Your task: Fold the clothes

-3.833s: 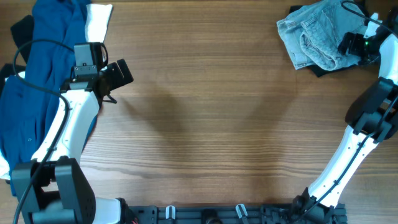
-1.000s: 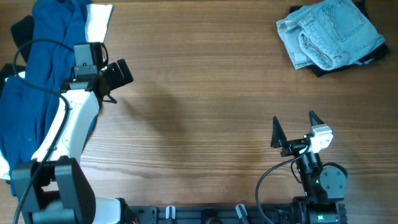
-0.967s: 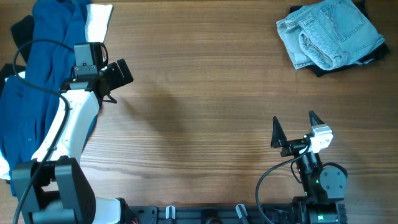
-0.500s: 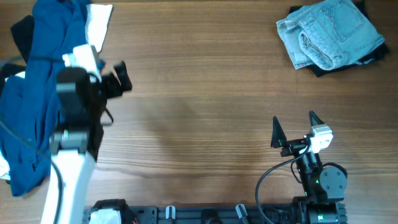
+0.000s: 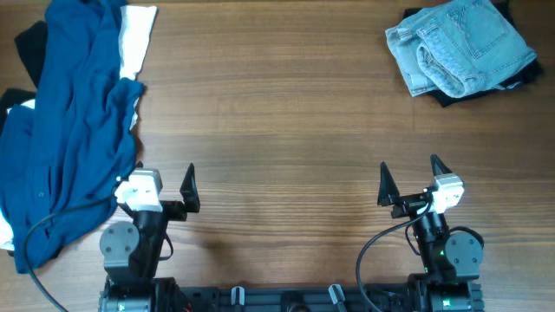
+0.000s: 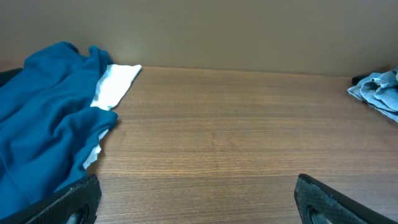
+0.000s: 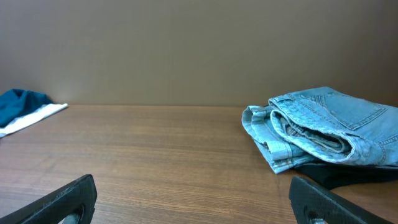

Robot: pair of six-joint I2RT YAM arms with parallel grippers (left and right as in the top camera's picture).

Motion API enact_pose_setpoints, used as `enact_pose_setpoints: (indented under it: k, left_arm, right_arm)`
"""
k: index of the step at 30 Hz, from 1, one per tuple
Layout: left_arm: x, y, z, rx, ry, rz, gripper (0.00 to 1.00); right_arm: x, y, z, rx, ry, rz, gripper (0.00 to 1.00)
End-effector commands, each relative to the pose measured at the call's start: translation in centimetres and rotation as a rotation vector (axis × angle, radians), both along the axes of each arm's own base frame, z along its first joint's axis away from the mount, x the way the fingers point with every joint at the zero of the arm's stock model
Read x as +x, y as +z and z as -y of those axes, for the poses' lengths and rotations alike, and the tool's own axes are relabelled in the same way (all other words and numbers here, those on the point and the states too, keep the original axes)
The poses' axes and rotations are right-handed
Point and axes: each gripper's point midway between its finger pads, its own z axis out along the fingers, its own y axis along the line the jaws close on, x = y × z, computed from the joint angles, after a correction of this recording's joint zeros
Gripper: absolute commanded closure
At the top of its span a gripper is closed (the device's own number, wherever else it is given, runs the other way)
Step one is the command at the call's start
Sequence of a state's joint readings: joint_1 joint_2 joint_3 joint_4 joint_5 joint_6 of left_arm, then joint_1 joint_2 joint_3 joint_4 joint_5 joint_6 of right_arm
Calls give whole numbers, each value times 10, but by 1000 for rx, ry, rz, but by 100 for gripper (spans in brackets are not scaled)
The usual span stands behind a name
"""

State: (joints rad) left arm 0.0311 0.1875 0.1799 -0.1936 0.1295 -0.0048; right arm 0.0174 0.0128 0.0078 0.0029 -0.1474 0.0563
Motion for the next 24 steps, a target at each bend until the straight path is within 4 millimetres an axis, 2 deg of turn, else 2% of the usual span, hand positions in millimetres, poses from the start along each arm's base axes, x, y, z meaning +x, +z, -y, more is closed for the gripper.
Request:
enact_pose_setpoints:
  k: [1, 9, 11, 12, 24]
  left_arm:
    - [-3, -7, 1, -4, -5, 30, 0]
    - [-3, 3, -1, 2, 7, 145, 0]
    - [-2, -1, -1, 2, 6, 151, 0]
    - [-1, -12, -1, 1, 4, 137, 0]
    - [-1, -12, -1, 2, 2, 140, 0]
  right_arm:
    - [0, 2, 2, 7, -12, 12, 0]
    - [0, 2, 2, 7, -12, 12, 0]
    - [0, 2, 2, 7, -12, 12, 1]
    - [0, 2, 2, 6, -12, 12, 0]
    - [0, 2, 2, 6, -12, 12, 0]
